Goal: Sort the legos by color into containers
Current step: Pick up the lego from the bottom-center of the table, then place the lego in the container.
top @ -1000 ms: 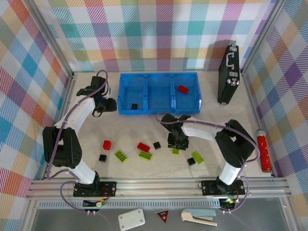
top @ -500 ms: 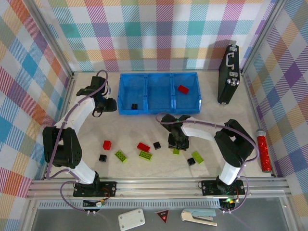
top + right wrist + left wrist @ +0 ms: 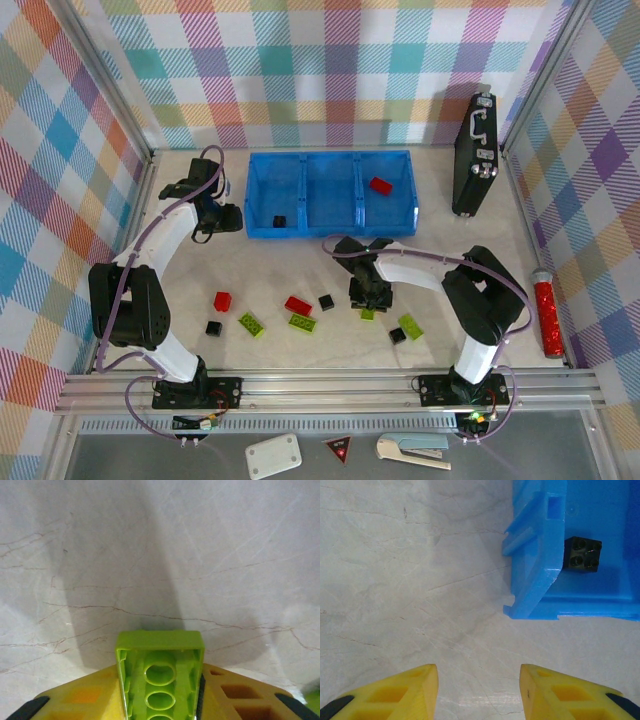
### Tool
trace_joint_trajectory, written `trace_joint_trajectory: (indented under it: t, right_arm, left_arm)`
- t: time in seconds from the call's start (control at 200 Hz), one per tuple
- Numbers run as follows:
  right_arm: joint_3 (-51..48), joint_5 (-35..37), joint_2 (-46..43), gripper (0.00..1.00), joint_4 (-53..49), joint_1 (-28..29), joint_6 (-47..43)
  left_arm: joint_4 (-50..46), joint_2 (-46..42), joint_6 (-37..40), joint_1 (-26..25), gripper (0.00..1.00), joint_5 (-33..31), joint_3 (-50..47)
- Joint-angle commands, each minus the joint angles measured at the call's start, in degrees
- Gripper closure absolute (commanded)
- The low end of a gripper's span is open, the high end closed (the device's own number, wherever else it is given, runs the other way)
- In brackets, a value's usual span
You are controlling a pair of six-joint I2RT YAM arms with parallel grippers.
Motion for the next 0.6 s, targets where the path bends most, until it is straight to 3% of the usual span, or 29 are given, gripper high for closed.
trace_joint_trajectory:
  t: [0.0,0.595]
  right_arm:
    - [3.6,2.1,-1.4,0.62,-3.6,0.3,-2.8]
    - [30.0,3.8,8.5,0.62,-9.6,-5.0,-18.0]
  left_arm:
    - [0.6,-2.0,0.8,0.7,0.54,0.3,-0.6]
    - [0.5,-1.8,0.8,0.8,0.54,1.2,-0.7]
